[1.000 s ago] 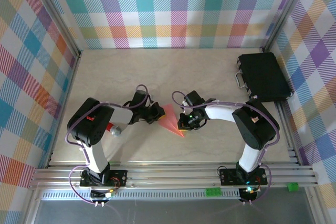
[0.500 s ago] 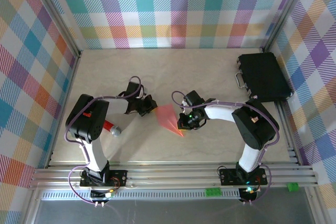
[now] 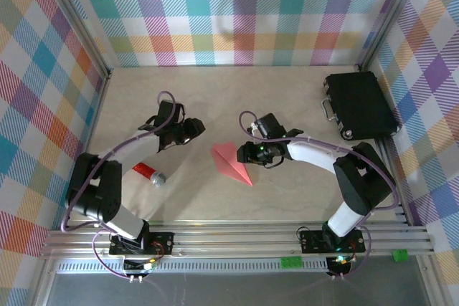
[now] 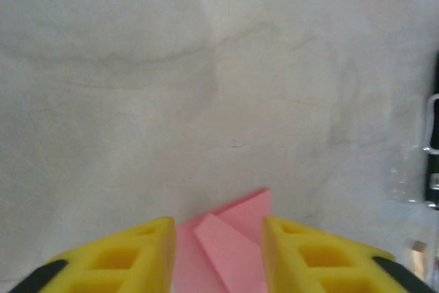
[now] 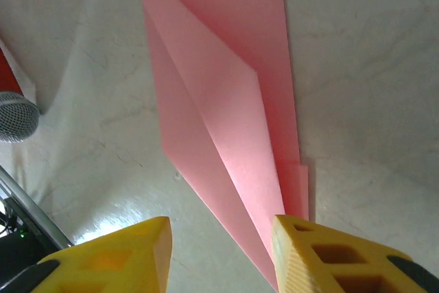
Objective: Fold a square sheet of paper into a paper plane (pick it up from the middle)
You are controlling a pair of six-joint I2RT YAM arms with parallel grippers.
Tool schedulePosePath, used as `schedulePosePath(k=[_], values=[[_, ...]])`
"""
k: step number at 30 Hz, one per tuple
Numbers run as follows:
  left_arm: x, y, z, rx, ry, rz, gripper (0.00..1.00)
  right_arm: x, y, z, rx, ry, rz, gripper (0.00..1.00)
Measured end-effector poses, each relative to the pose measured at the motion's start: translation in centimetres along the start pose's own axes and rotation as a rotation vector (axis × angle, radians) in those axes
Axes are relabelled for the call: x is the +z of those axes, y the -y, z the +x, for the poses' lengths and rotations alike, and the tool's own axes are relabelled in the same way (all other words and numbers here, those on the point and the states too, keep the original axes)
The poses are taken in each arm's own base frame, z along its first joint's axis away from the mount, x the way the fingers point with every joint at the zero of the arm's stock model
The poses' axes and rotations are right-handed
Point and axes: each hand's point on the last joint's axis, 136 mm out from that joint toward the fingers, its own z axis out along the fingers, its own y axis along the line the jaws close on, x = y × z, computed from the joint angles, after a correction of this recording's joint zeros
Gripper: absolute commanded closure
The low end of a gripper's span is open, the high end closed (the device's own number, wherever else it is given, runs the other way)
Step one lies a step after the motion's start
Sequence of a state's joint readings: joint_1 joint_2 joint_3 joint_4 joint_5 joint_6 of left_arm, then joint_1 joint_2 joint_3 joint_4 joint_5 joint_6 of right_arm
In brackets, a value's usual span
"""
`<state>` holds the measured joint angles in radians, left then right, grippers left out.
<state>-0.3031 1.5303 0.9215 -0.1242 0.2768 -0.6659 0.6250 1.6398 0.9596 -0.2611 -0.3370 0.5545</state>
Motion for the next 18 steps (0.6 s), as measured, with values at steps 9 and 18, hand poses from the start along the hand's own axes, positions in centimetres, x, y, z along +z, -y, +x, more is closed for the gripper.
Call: schedulePosePath(k=[9,18], values=[[-0.9,-2.8,5.3,-0.096,-0.070,0.024,0.46,2.0,0.9,-2.0,-0.017,-0.047,-0.033,0.55],[-0.8,-3.8,7.7,-0.157,-0.111,0.039,0.43,3.8,0.8,-2.3,-0.023,-0.115,-0.074,0.64]])
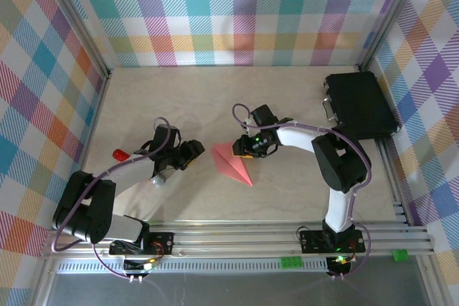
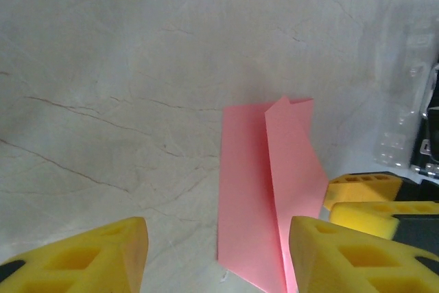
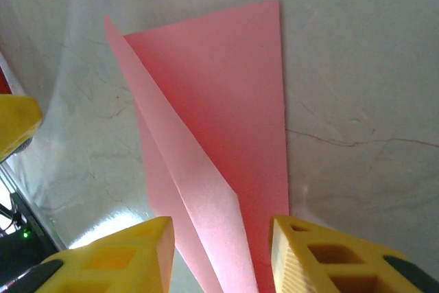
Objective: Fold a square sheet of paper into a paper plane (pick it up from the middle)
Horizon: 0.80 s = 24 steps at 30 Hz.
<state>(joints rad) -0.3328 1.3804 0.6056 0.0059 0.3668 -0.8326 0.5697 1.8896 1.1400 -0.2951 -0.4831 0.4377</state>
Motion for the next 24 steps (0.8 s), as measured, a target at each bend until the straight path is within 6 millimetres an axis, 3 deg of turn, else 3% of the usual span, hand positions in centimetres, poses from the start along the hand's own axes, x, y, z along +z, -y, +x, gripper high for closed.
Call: schedulePosePath(k=[7,15,18,24], values=[[-0.2,1.2,-0.1,0.003,-0.001,0.050,0.42,0.0,-0.7,0.2,-0.017,-0.012,-0.038,0.88],[-0.2,2.9,0.5,0.031,-0.025,0.136,0.40,-0.5,-1.5,-0.1,-0.040,0.009,-0.074,0.97],[-0.2,3.9,1.0,0.040,-0.040,0.188,0.35,-1.7,-2.5,-0.3,-0.058,0.048,-0.106,0.98],[-0.7,6.8,2.0,0.076,-0.055,0.334,0.23,-6.3,-6.2,-1.8,-0.089,0.175,-0.237,0.98]])
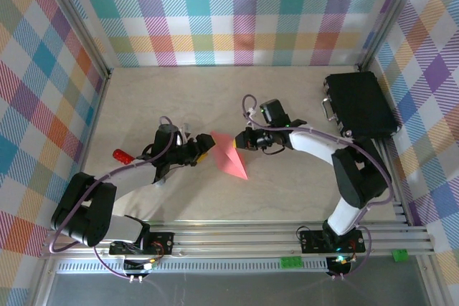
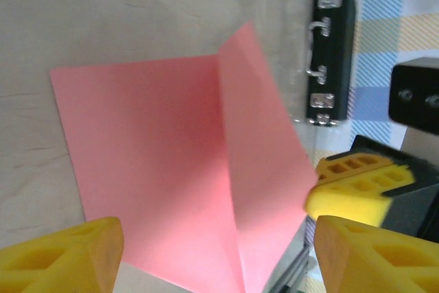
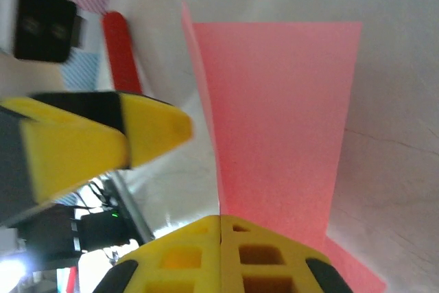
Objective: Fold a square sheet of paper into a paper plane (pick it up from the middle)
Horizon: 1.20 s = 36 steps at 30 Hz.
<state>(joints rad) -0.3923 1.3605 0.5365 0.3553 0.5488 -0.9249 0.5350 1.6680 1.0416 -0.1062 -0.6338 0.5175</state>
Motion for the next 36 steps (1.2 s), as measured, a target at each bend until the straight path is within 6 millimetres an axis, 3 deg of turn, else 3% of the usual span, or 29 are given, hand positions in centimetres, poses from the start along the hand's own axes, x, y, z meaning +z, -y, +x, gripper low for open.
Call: schedulePosePath(k=[7,12,19,25,30,33,36], values=[[0.2,4.5,1.3,0.090,-0.020,0.169,0.23,-2.2,-3.0,-2.1,0.032,0.087,-0.133,0.98],[0.7,6.7,2.5,0.133,-0.054,0.258,0.35,-2.4,-3.4,-2.2,0.087,0.091,-0.186,0.98],[2.0,7.2,3.6,0.118,-0.110,0.316,0.55,-2.9,-4.0,-2.7,0.121,0.100,-0.239,0.97],[1.8,8.9,3.5,0.121,-0.112,0.395,0.72,-3.1,-3.0,-2.6,0.155,0.106,-0.233,0.96],[1.8,8.9,3.4,0.124,-0.108,0.396,0.83,-3.5,-2.5,-2.5,0.167,0.115,-0.225,0.94],[1.8,8.8,3.4,0.125,-0.106,0.390,0.89,-3.8,-2.7,-2.6,0.161,0.122,-0.228,0.90],[2.0,8.5,3.2,0.122,-0.102,0.372,0.94,-4.0,-2.9,-2.6,0.153,0.127,-0.231,0.79]])
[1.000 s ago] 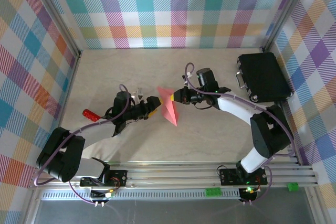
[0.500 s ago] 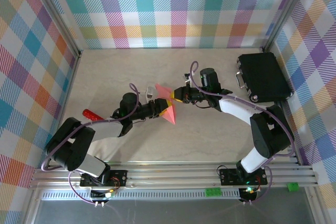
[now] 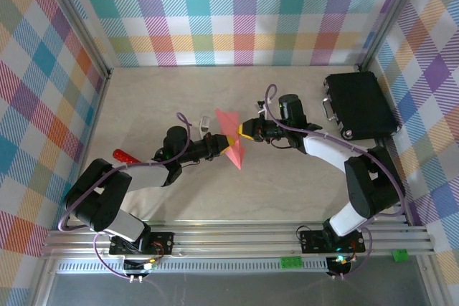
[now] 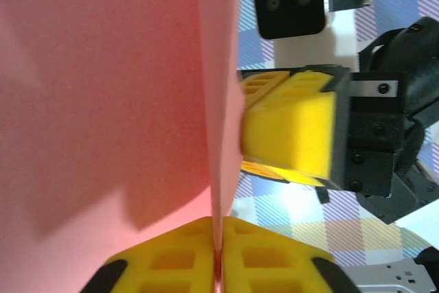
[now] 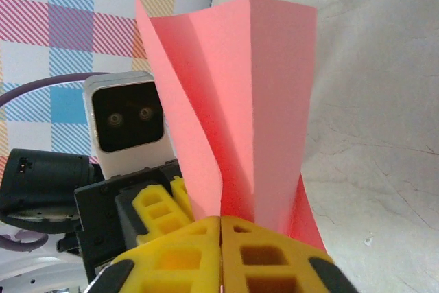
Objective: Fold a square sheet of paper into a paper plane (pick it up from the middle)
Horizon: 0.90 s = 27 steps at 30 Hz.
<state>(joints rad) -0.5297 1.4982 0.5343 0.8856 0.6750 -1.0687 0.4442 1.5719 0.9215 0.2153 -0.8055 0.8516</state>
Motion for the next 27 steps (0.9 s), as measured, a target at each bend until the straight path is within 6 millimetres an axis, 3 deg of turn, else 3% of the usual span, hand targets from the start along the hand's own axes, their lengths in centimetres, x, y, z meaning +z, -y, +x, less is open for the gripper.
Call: schedulePosePath(k=[4,9,14,18,22,27], values=[[0.1,-0.9,-0.1,0.006,0.002,-0.044,0.96,-0.5,0.2,0.1,-0.006,0.010,0.035,0.48],[-0.2,-2.7,-0.3,0.040,-0.006,-0.186,0.97,-2.5,1.4,-0.3,-0.037,0.089,0.182,0.32],[-1.3,-3.7,-2.4,0.166,0.008,-0.454,0.98,-5.0,2.8,-0.9,-0.084,0.176,0.350,0.30],[-3.3,-4.5,-4.4,0.298,-0.001,-0.750,0.98,-7.0,4.7,-1.1,-0.084,0.233,0.500,0.30],[-6.0,-6.7,-5.8,0.414,-0.053,-1.074,0.98,-9.0,6.0,-1.0,-0.079,0.293,0.608,0.30],[-8.7,-9.7,-5.9,0.530,-0.181,-1.422,0.98,-11.3,7.7,-0.4,-0.053,0.362,0.719,0.30]])
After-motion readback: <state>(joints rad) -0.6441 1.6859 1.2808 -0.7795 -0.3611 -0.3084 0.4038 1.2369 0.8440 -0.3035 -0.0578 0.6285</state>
